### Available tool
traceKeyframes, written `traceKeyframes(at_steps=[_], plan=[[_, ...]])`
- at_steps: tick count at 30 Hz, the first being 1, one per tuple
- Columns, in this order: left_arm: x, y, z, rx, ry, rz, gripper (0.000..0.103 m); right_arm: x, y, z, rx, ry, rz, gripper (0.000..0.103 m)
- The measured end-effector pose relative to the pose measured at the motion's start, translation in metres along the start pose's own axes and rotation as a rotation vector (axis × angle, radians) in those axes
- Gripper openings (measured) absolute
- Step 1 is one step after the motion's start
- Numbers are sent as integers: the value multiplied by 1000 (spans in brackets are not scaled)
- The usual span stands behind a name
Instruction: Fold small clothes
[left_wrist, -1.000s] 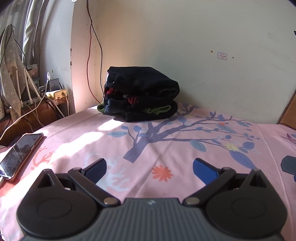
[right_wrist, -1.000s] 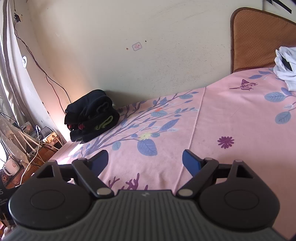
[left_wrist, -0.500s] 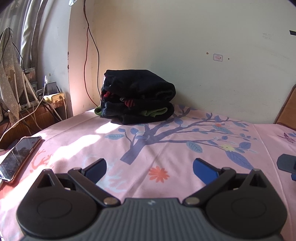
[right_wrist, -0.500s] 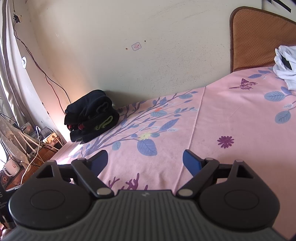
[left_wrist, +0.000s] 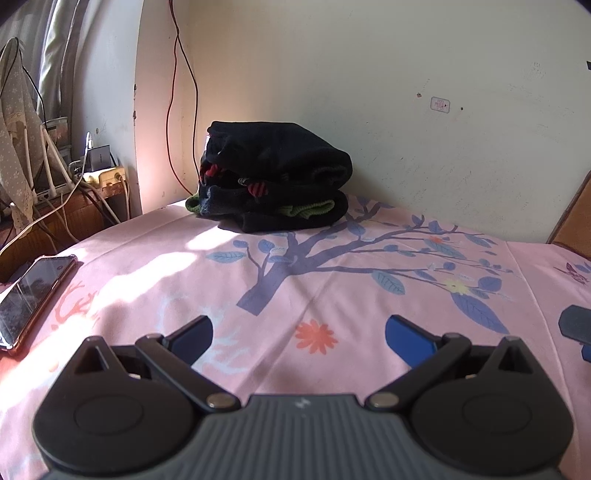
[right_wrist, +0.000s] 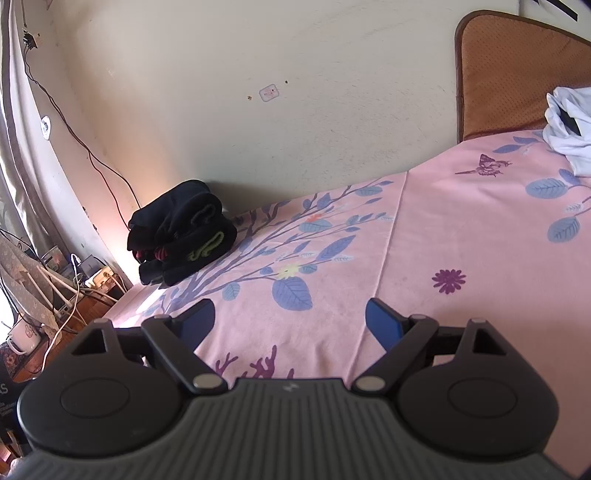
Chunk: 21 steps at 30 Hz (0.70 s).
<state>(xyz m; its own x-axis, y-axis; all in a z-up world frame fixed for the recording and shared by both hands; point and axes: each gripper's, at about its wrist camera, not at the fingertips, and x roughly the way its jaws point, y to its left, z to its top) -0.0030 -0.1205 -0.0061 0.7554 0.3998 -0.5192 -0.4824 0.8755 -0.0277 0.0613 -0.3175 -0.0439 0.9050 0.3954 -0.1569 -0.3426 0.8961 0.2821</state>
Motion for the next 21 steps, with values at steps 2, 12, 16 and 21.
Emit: traceKeyframes(at_steps=[2, 12, 16, 21], plan=[[1, -1, 0, 4, 11, 14, 103, 0, 0, 0, 5, -1, -3, 91], [4, -3, 1, 18, 31, 43, 103, 0, 1, 0, 17, 0, -7, 91], [4, -2, 1, 15, 35, 41, 103, 0, 0, 0, 21, 1, -8, 91], [4, -2, 1, 16, 36, 42, 103, 0, 0, 0, 26, 1, -9, 91]])
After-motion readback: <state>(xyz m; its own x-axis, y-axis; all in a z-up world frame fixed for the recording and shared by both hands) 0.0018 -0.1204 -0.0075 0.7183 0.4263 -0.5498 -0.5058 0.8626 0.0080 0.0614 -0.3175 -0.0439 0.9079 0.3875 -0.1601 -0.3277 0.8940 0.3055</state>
